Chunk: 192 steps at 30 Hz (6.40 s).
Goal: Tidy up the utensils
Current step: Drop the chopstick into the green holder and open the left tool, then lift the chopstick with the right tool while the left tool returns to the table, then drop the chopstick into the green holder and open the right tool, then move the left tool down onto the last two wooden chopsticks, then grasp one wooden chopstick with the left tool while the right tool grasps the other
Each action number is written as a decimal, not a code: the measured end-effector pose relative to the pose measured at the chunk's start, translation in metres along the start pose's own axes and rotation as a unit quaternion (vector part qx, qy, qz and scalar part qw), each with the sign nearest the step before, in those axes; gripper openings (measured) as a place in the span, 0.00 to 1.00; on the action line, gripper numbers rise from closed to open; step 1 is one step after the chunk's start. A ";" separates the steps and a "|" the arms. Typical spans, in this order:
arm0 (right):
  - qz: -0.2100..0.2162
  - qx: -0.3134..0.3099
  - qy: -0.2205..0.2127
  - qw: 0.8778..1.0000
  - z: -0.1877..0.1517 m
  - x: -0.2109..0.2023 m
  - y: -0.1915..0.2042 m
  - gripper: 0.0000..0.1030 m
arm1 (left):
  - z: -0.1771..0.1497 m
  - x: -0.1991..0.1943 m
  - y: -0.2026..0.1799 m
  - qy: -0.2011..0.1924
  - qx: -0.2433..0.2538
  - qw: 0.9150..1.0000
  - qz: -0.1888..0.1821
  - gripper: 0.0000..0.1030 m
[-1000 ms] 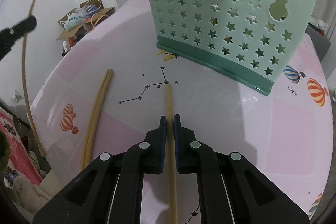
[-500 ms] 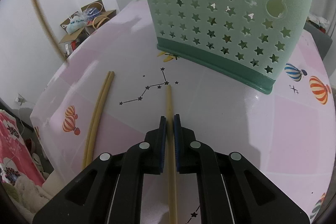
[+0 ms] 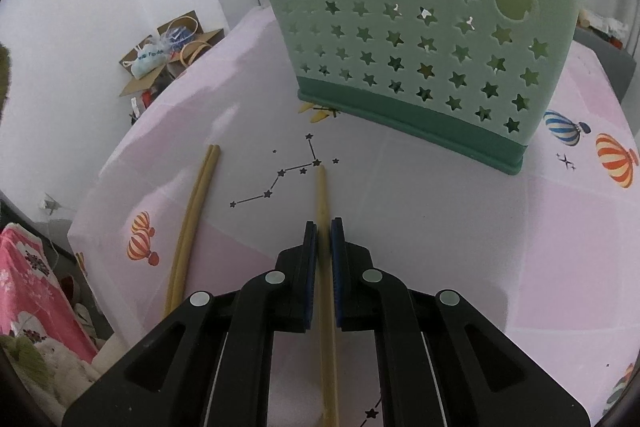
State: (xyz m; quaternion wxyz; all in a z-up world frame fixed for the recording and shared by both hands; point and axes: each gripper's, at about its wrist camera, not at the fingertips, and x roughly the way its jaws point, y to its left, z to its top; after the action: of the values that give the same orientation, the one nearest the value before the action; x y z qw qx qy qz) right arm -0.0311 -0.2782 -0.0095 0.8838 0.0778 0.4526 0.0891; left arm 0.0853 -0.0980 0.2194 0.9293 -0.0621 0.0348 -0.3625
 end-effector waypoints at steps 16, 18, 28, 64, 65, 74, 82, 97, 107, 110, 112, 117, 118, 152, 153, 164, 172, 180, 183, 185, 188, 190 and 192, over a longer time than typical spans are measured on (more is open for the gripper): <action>0.010 0.007 0.000 1.000 0.003 -0.004 -0.011 0.06 | -0.078 0.005 0.025 0.100 -0.022 0.995 0.014 0.47; 0.011 0.008 0.001 1.000 0.003 -0.004 -0.012 0.06 | -0.081 -0.010 0.031 0.103 -0.028 0.994 0.021 0.57; 0.022 0.008 0.023 0.999 0.007 -0.004 -0.016 0.06 | -0.159 -0.056 0.083 0.223 -0.069 0.962 0.139 0.73; -0.038 -0.041 0.036 0.998 0.041 0.010 0.015 0.04 | -0.263 -0.059 0.082 0.402 -0.007 0.899 0.176 0.84; -0.039 -0.038 0.026 0.998 0.043 0.002 0.013 0.04 | -0.262 -0.060 0.082 0.402 -0.008 0.899 0.174 0.84; -0.044 -0.012 -0.105 0.993 0.071 -0.090 0.004 0.03 | -0.254 -0.062 0.085 0.393 -0.032 0.905 0.160 0.84; -0.049 0.003 -0.199 0.979 0.082 -0.148 -0.002 0.03 | -0.255 -0.062 0.085 0.395 -0.026 0.904 0.164 0.84; -0.042 -0.021 -0.339 0.940 0.128 -0.216 -0.006 0.03 | -0.259 -0.055 0.083 0.412 -0.013 0.893 0.178 0.84; -0.081 -0.039 -0.403 0.911 0.180 -0.211 -0.008 0.03 | -0.260 -0.057 0.084 0.412 -0.017 0.893 0.181 0.84; -0.097 -0.035 -0.404 0.909 0.177 -0.190 -0.011 0.03 | -0.260 -0.057 0.084 0.412 -0.017 0.893 0.181 0.84; -0.098 -0.027 -0.397 0.912 0.172 -0.172 -0.016 0.03 | -0.260 -0.057 0.085 0.411 -0.017 0.893 0.181 0.84; -0.110 -0.020 -0.350 0.930 0.164 -0.133 -0.027 0.04 | -0.260 -0.057 0.086 0.411 -0.017 0.894 0.180 0.84; -0.112 -0.020 -0.338 0.934 0.161 -0.128 -0.028 0.04 | -0.260 -0.057 0.086 0.411 -0.017 0.893 0.180 0.84; 0.053 0.126 -0.072 0.988 -0.017 -0.060 -0.014 0.46 | -0.252 -0.062 0.068 0.396 -0.032 0.908 0.134 0.61; 0.059 0.130 -0.060 0.988 -0.019 -0.054 -0.011 0.46 | -0.252 -0.061 0.066 0.397 -0.038 0.908 0.125 0.57; 0.070 0.123 -0.050 0.989 -0.019 -0.037 -0.011 0.46 | -0.259 -0.058 0.060 0.398 -0.038 0.910 0.106 0.29; 0.072 0.114 -0.033 0.990 -0.022 -0.034 -0.004 0.46 | -0.260 -0.058 0.063 0.395 -0.018 0.911 0.121 0.18; 0.096 0.060 0.011 0.993 -0.020 -0.010 0.021 0.35 | -0.257 -0.058 0.083 0.390 -0.029 0.908 0.150 0.10; 0.094 0.034 0.025 0.995 -0.017 0.002 0.033 0.31 | -0.256 -0.057 0.092 0.388 -0.036 0.907 0.159 0.07; 0.086 0.007 0.026 0.996 -0.015 0.007 0.042 0.30 | -0.256 -0.058 0.096 0.388 -0.038 0.907 0.162 0.07; 0.070 -0.041 0.027 0.996 -0.012 0.010 0.057 0.30 | -0.256 -0.059 0.101 0.385 -0.044 0.908 0.163 0.06; 0.055 -0.070 0.028 0.996 -0.010 0.013 0.066 0.29 | -0.256 -0.060 0.101 0.384 -0.048 0.908 0.163 0.06; 0.036 -0.089 0.026 0.995 -0.010 0.015 0.073 0.18 | -0.256 -0.059 0.101 0.385 -0.051 0.907 0.165 0.06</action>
State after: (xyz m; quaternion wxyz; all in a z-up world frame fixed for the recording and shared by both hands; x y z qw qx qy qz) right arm -0.0373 -0.2035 -0.0111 0.8716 0.0129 0.4623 0.1624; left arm 0.0815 -0.0070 -0.0469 0.8859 0.0415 0.4177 -0.1976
